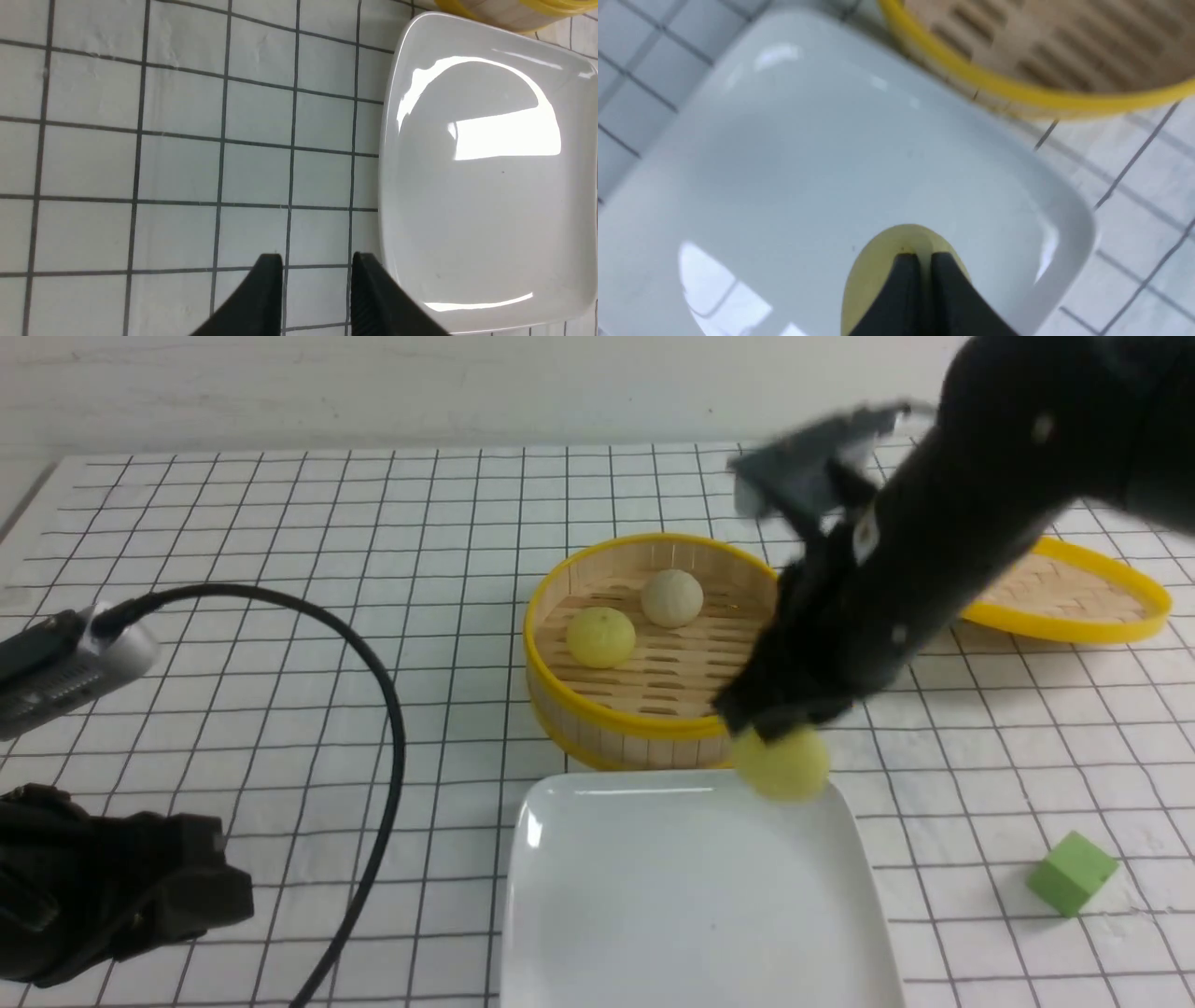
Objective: Put the steamed buns into the plate on the white-black tablecloth.
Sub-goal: 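Move the steamed bun from the bamboo steamer onto the white plate with the right gripper, then reach into the bamboo steamer and grasp a bun with the left gripper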
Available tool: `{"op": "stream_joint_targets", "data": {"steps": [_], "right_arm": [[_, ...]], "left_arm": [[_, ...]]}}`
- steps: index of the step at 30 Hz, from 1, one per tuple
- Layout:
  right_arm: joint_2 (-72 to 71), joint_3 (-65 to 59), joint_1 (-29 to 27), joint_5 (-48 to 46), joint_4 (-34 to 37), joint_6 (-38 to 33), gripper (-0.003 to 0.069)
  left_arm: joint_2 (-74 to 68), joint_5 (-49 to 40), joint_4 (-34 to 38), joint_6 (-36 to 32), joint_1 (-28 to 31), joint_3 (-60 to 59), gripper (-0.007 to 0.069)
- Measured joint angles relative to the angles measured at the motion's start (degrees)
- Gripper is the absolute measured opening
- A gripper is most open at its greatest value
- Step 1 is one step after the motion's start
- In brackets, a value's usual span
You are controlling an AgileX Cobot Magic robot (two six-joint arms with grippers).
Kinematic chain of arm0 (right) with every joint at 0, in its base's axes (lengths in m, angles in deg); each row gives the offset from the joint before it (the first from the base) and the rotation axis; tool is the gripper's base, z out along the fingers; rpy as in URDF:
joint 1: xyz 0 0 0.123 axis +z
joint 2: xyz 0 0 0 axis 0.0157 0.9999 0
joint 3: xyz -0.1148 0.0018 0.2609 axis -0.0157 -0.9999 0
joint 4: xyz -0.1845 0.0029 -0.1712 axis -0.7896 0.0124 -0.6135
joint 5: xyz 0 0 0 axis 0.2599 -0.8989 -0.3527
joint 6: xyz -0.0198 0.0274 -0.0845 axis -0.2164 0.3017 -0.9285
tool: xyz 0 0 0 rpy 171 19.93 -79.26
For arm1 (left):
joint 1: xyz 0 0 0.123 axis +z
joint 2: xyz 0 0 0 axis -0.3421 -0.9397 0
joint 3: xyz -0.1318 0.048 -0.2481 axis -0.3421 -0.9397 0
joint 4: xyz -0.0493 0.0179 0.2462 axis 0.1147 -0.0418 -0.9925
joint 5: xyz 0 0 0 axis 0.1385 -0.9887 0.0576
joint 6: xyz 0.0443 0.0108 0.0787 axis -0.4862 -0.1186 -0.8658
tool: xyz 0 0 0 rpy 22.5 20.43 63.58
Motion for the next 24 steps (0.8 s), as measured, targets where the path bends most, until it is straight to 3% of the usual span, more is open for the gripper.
{"op": "stream_joint_targets", "data": {"steps": [5,7,8,11,14,16,19,20,21,24], "right_arm": [[2.54,-9.7,3.99,10.77,-5.3,5.97,0.0078],[3.57,-10.4,4.64,12.36,-6.46,8.27,0.0131],[4.13,-10.42,4.85,13.21,-6.91,9.41,0.0195],[3.72,-8.64,5.06,9.91,-7.64,9.95,0.0352],[1.61,-6.57,5.06,4.6,-9.05,9.82,0.0398],[-3.31,-4.86,4.16,-2.03,-11.44,9.74,0.035],[-11.52,-5.51,0.86,-8.48,-12.43,9.69,0.0165],[-12.69,-5.88,0.27,-9.1,-12.42,9.69,0.0133],[-17.26,-8.78,-2.33,-10.69,-12.42,9.69,0.0025],[-23.1,-13.59,-6.18,-11.34,-11.93,9.69,-0.0013]], "left_arm": [[0.0,0.0,-0.06,1.58,0.0,0.0,0.0241],[0.0,0.0,-0.06,1.58,0.0,0.0,0.0241],[0.0,0.0,-0.13,1.59,0.0,0.0,0.0241],[0.0,0.14,-0.18,1.65,0.0,0.0,0.0241],[0.0,0.5,-0.01,1.65,0.0,0.0,0.0239],[-0.3,1.14,0.03,1.65,0.0,0.38,0.022],[-2.5,1.2,0.03,1.58,0.0,2.45,0.016],[-3.25,1.06,0.03,1.44,0.0,3.13,0.0139],[-5.78,0.29,0.48,-0.03,0.0,5.21,0.0066],[-9.87,-0.89,2.06,-2.92,-0.19,8.06,0.0016]]}}
